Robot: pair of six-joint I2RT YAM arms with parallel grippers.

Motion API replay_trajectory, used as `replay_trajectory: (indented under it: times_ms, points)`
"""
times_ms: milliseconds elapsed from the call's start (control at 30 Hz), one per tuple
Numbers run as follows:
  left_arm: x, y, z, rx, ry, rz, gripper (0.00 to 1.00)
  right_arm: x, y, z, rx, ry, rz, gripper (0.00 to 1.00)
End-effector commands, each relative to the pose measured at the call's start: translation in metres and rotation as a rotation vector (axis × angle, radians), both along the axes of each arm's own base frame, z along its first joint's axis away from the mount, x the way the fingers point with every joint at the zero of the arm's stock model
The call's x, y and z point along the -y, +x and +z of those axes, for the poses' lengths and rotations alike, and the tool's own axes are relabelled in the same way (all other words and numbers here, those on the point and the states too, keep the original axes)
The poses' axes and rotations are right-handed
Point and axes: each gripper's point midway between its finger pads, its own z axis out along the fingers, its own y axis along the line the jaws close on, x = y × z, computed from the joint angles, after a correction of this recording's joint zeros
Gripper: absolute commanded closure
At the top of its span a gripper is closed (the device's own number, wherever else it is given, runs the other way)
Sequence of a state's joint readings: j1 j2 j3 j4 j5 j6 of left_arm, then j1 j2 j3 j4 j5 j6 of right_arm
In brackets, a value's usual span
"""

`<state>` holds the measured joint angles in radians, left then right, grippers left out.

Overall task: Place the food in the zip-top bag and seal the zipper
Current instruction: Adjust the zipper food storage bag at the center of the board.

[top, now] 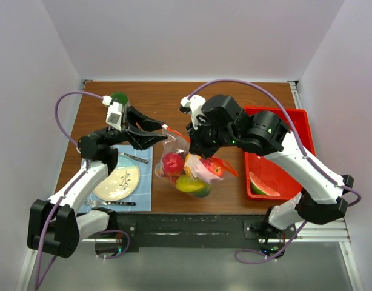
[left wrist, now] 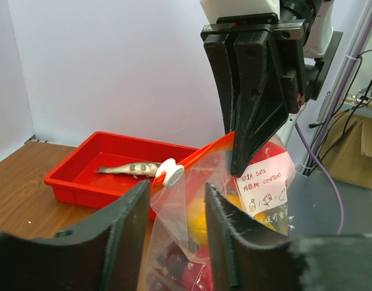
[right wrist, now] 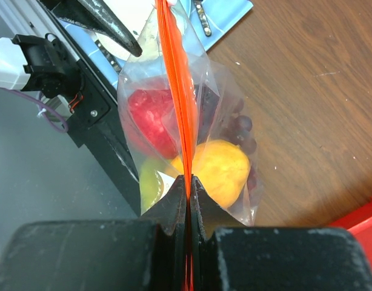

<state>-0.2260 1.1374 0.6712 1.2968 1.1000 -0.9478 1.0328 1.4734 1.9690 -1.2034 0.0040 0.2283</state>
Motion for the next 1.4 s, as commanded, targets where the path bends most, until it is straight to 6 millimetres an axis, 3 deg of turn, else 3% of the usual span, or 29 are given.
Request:
replay_trajectory:
  times_ms: [0,233,433,533,567,667,767,800,867,900,967,1000,1033,1100,1233,1367]
  points:
    - [-0.001,-0.021,0.027,0.222,-0.029,-0.024,0.57,-0.009,-0.001,0.033,0.044,0.126,0.013,1.00]
    - [0.002,-0.019,0.019,0.201,-0.021,-0.034,0.54,-0.012,-0.001,0.035,0.040,0.134,0.021,1.00]
    - [0.001,-0.020,0.015,0.192,-0.020,-0.032,0.58,-0.013,0.001,0.036,0.047,0.139,0.014,1.00]
    - [0.002,-0.019,0.015,0.190,-0.020,-0.032,0.69,-0.014,0.001,0.033,0.044,0.137,0.014,1.00]
    - [0.002,-0.019,0.014,0.184,-0.018,-0.031,0.81,-0.015,0.002,0.032,0.043,0.134,0.009,1.00]
    - [0.002,-0.015,0.011,0.175,-0.011,-0.020,1.00,-0.015,0.004,0.025,0.044,0.128,0.001,1.00]
    - [0.004,-0.004,0.003,0.155,-0.004,0.023,1.00,-0.015,0.011,0.010,0.063,0.105,-0.017,1.00]
    - [0.004,0.001,0.001,0.147,-0.015,0.049,1.00,-0.012,0.015,-0.012,0.061,0.051,-0.031,1.00]
    - [0.007,0.009,-0.015,0.129,-0.006,0.079,1.00,-0.008,0.028,-0.026,0.113,0.029,-0.081,1.00]
    - [0.007,0.014,-0.019,0.115,-0.017,0.106,1.00,-0.004,0.030,-0.054,0.097,-0.029,-0.091,1.00]
    - [0.008,0.019,-0.036,0.100,-0.011,0.136,1.00,-0.007,0.037,-0.071,0.112,-0.043,-0.104,1.00]
    - [0.006,0.025,-0.039,0.087,-0.028,0.175,1.00,-0.005,0.037,-0.092,0.098,-0.085,-0.103,1.00]
    - [0.006,0.026,-0.053,0.063,-0.023,0.189,1.00,-0.005,0.038,-0.099,0.099,-0.099,-0.104,1.00]
    - [0.005,0.030,-0.058,0.079,-0.042,0.234,1.00,-0.005,0.043,-0.113,0.104,-0.129,-0.111,1.00]
    - [0.002,0.035,-0.085,0.037,-0.033,0.286,1.00,-0.008,0.045,-0.114,0.114,-0.125,-0.096,1.00]
    - [-0.001,0.032,-0.092,0.032,-0.046,0.297,1.00,-0.018,0.045,-0.109,0.124,-0.103,-0.056,0.93]
